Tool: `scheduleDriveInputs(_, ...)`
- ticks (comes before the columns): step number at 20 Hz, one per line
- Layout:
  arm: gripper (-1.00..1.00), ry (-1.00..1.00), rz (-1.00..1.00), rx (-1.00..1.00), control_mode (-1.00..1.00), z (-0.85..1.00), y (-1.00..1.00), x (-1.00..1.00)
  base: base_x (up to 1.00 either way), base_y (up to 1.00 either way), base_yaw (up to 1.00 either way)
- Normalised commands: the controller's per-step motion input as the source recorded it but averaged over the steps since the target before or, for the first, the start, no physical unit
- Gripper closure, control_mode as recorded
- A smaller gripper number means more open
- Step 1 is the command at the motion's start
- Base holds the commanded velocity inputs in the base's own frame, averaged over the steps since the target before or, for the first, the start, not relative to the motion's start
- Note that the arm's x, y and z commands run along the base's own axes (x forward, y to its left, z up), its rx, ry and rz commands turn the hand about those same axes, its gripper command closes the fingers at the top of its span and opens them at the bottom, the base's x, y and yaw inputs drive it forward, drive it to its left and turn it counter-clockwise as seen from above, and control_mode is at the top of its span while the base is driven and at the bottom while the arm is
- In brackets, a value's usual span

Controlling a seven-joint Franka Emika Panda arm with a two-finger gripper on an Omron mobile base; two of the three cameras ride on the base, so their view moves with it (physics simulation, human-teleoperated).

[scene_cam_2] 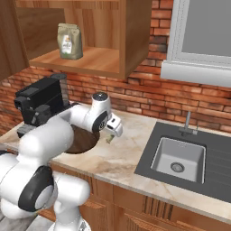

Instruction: Pick the egg and butter from the fridge and place them by the bowl for mixing.

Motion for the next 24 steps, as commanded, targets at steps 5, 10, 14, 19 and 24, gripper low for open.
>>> scheduleDriveInputs(5,-1.0,-0.05,0.0,-0.01,-1.0,0.39,0.05,-0.69,0.0,0.0,0.0)
scheduleDriveInputs(10,-1.0,-0.17,0.01,-0.01,-1.0,0.41,0.09,-0.62,0.0,0.0,0.0)
scheduleDriveInputs(14,-1.0,-0.09,0.0,-0.01,-1.0,0.45,0.16,-0.5,0.0,0.0,0.0)
scheduleDriveInputs(19,-1.0,0.0,0.0,-0.07,-1.0,0.44,0.16,-0.45,0.0,0.0,0.0)
scheduleDriveInputs(24,-1.0,0.02,0.04,-0.07,-1.0,0.42,0.2,-0.4,0.0,0.0,0.0)
